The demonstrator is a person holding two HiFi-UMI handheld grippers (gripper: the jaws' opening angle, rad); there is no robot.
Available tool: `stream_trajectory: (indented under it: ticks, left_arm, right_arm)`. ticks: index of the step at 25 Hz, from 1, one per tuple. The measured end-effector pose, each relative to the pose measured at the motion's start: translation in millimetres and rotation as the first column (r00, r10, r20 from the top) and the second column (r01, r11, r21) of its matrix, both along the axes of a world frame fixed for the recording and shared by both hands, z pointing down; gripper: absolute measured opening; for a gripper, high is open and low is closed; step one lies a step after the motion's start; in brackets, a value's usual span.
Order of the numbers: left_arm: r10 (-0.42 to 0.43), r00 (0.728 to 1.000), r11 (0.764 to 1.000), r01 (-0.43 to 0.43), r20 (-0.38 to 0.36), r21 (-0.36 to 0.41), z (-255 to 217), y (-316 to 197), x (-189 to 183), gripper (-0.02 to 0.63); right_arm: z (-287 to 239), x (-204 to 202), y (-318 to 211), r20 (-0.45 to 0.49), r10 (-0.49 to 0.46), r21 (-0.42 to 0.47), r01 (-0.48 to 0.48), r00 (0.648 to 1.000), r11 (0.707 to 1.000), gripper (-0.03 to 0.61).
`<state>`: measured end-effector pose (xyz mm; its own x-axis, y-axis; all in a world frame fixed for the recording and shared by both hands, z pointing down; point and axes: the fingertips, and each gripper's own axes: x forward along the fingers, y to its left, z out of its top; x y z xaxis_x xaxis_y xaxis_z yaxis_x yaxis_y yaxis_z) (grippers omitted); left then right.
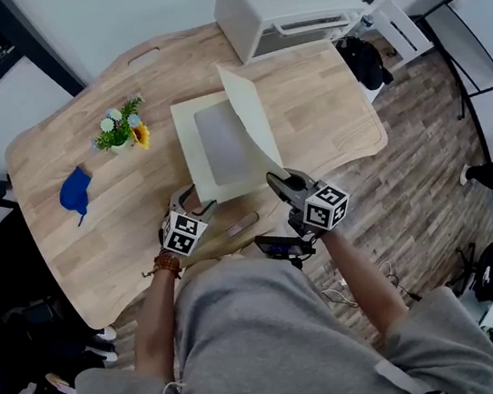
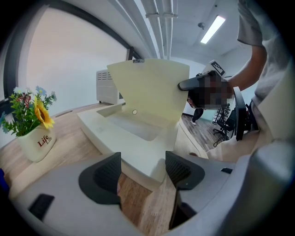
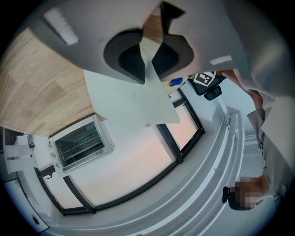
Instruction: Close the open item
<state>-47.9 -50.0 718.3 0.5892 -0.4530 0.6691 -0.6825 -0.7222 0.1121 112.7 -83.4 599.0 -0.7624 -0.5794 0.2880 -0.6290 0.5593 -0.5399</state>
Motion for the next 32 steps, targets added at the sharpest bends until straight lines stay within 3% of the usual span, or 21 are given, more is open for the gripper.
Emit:
stream_trajectory:
  ticks: [13,24,32]
  left_arm:
    - [-0.008,1.000,1.000,0.008,0.000,-0.002,2.8,2.4,-5.9,0.290]
    - [-0.004,1.000,1.000,0.004,-0.014,0.002,-0.1,-0.3,0.1,0.291]
    - [-0.007,1.000,1.000,0.007,-0.021,0.004,0.2,-0.4,-0.5,0.291]
  right_arm:
    - [17.4,-35.2,7.1,-0.075,-0.118,-0.018,0.117,0.990,0.993,0.052]
    - [27.1,-62.5,8.9,-0.236,-0.225,-0.027,0.225,0.945,0.974,0.052]
    - [40.2,-79.2,14.0,-0.273,-0.271,-0.056,0.267,0.923,0.962,0.052]
